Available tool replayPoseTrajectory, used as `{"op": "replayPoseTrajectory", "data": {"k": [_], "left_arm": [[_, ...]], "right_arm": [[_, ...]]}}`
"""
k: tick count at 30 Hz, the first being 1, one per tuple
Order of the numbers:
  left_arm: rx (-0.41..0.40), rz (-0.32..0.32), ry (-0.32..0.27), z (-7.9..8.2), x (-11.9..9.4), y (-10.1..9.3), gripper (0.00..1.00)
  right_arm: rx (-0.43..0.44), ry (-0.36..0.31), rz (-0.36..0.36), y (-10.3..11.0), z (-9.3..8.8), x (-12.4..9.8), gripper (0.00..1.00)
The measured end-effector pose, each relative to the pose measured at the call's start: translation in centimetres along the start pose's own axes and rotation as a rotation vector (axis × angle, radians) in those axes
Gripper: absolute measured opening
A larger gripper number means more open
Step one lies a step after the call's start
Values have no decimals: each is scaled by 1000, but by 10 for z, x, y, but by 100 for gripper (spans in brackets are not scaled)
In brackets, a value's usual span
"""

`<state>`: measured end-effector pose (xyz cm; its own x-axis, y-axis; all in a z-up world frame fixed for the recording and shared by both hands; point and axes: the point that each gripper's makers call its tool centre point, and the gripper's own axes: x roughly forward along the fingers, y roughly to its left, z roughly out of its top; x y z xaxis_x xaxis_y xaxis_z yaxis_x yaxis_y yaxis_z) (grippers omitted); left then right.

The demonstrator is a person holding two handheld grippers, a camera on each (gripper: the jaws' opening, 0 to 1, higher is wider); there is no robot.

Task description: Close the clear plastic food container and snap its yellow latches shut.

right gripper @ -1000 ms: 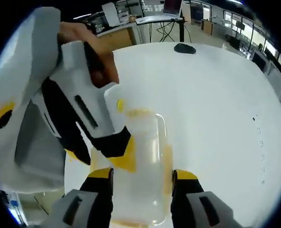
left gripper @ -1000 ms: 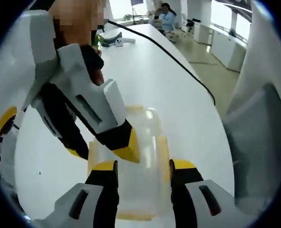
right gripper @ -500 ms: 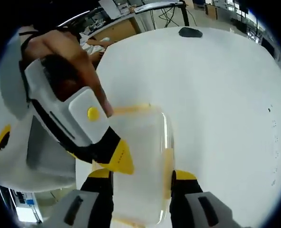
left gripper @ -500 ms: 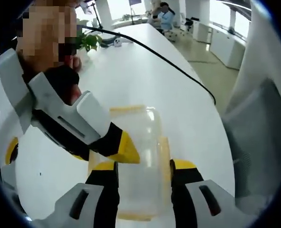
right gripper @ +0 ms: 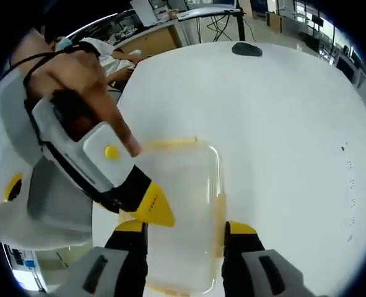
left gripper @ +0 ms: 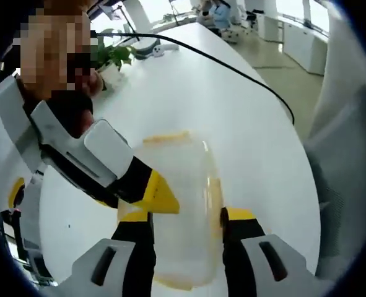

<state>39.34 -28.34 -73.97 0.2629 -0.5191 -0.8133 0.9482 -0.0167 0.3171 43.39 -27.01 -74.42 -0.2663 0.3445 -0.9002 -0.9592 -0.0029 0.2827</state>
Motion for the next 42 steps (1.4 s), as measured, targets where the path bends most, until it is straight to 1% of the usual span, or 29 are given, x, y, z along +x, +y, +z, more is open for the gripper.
{"op": "replayPoseTrajectory", "data": {"k": [1,2,3,4,5,7,10,14,17,18,19,21,22,23,25,27,33,35,36,38,40,41,42], "left_arm": [[58,112,61,-12,-3,15,37],[28,74,17,-8,5,2,36],[44,100,8,-6,2,3,36],[29,86,1,-6,0,1,35],[42,75,-11,-3,-3,2,35],[47,70,-2,-2,-2,3,35],[38,45,-14,-1,-2,1,36],[42,24,-16,-1,-2,1,36],[32,-3,-18,0,-3,2,37],[14,-17,-21,1,-4,2,37],[-29,-49,-37,3,-5,1,37],[-94,-78,-64,5,-7,3,36],[-122,-91,-77,6,-7,4,36],[-140,-110,-88,6,-8,5,36],[-141,-127,-97,6,-9,6,36],[-185,-150,-117,7,-10,7,36],[-178,-169,-122,9,-11,7,36],[-177,-157,-114,8,-12,7,37],[-168,-155,-118,8,-13,6,36],[-168,-157,-123,8,-15,7,36],[-176,-150,-134,8,-18,11,39],[-197,-144,-145,8,-21,15,41],[-205,-142,-150,8,-21,17,45]], "right_arm": [[-11,7,-7,-1,-1,0,46],[-5,8,-7,3,-1,5,46],[-6,4,-12,3,0,6,46],[-8,4,-13,2,0,4,46],[-3,8,-12,2,0,5,46],[-3,11,-12,2,0,5,46],[1,11,-12,0,0,3,46],[6,13,-12,-1,0,1,47],[-4,2,-24,0,1,-1,47],[-9,-3,-32,1,2,-2,47],[-16,-8,-41,1,2,-2,47],[-36,-27,-71,1,3,-4,47],[-33,-38,-84,1,2,-5,47],[-33,-46,-95,1,3,-6,47],[-31,-73,-119,2,3,-8,46],[-20,-104,-141,1,3,-9,47],[-20,-145,-178,2,3,-12,47],[-28,-155,-190,2,2,-13,48],[-31,-158,-191,3,2,-13,49],[-40,-193,-180,10,7,-16,51],[-45,-194,-190,11,7,-18,51],[-45,-199,-196,12,7,-19,51],[-43,-202,-197,12,7,-20,52]]}}
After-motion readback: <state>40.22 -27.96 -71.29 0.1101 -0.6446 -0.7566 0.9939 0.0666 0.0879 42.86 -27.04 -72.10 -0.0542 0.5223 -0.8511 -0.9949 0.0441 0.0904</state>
